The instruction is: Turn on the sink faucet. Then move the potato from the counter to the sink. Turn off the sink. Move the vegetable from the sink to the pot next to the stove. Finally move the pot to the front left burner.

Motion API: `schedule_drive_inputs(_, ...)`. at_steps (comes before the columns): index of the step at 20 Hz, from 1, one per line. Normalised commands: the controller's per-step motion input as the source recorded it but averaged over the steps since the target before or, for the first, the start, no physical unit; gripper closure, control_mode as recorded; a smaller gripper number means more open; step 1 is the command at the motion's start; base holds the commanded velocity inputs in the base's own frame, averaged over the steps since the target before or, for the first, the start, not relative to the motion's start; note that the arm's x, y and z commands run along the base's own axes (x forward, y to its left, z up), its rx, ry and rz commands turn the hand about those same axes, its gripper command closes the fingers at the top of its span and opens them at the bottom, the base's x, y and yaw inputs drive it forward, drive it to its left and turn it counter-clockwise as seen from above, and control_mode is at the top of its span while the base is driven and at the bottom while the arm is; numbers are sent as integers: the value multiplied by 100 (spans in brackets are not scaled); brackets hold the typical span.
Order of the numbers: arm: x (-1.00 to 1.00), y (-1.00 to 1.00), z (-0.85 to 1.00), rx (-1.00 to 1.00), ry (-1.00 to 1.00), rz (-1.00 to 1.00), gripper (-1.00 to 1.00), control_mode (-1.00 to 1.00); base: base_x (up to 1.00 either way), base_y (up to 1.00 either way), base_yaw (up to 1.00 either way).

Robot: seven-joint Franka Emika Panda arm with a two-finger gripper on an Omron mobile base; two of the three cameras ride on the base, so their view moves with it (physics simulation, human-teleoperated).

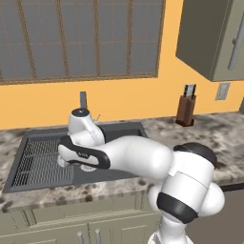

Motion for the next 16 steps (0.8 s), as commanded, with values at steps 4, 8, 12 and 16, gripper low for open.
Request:
schedule_drive_inputs(4, 0, 0, 0, 0, 0, 0, 100, 100, 13, -14, -16)
schedule_drive_inputs(8, 0, 0, 0, 0, 0, 0, 100, 100, 13, -8, -21)
schedule_drive_inputs(12, 0, -6, 0, 0, 0, -2, 100, -100, 5, -7, -14)
schedule_drive_inputs(16, 0, -23, 0, 1, -3, -1, 100, -100, 0, 0, 0)
